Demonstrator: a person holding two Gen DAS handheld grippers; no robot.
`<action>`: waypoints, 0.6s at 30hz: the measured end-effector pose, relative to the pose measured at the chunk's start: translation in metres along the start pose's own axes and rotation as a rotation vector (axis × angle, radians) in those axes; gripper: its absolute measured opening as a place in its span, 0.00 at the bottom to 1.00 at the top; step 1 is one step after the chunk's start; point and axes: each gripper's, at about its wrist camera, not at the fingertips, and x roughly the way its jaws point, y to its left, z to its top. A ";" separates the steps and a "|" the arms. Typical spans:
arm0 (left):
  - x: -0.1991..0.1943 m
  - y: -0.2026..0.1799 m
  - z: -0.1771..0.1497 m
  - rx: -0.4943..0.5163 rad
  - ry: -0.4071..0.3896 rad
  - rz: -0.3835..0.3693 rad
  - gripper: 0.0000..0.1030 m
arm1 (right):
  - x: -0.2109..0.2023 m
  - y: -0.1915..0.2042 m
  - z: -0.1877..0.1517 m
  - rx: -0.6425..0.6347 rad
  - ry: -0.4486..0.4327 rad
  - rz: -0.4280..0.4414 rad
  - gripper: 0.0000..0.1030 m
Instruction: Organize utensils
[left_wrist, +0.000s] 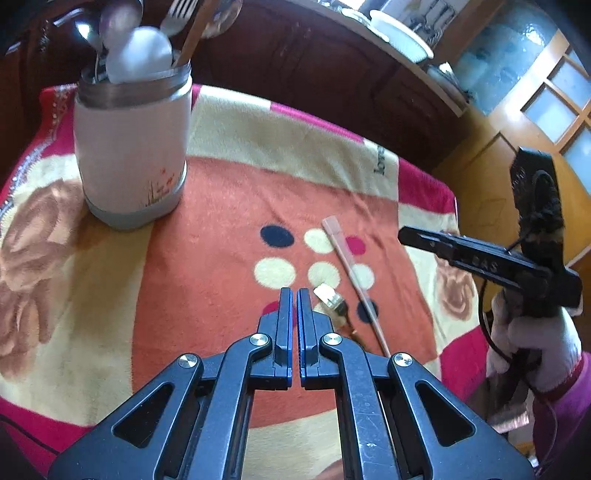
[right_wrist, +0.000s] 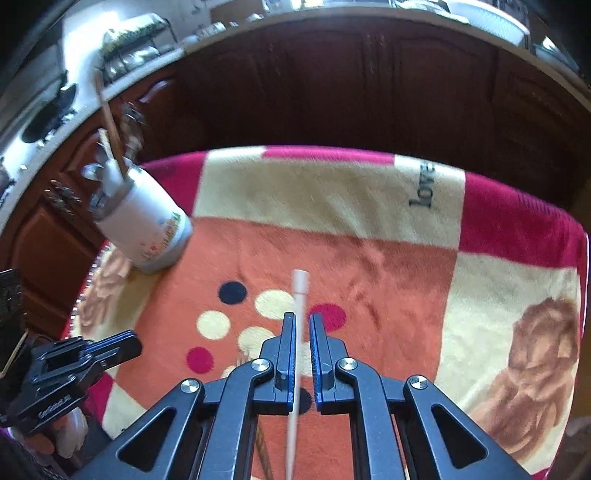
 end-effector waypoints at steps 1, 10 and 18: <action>0.004 0.004 0.000 0.000 0.018 -0.009 0.00 | 0.007 -0.001 0.001 0.019 0.017 -0.005 0.06; 0.015 0.010 0.007 -0.031 0.031 -0.011 0.00 | 0.030 -0.002 0.004 0.028 0.063 -0.030 0.06; 0.015 -0.011 0.007 -0.075 0.045 0.020 0.04 | 0.025 -0.025 -0.004 0.056 0.063 0.034 0.06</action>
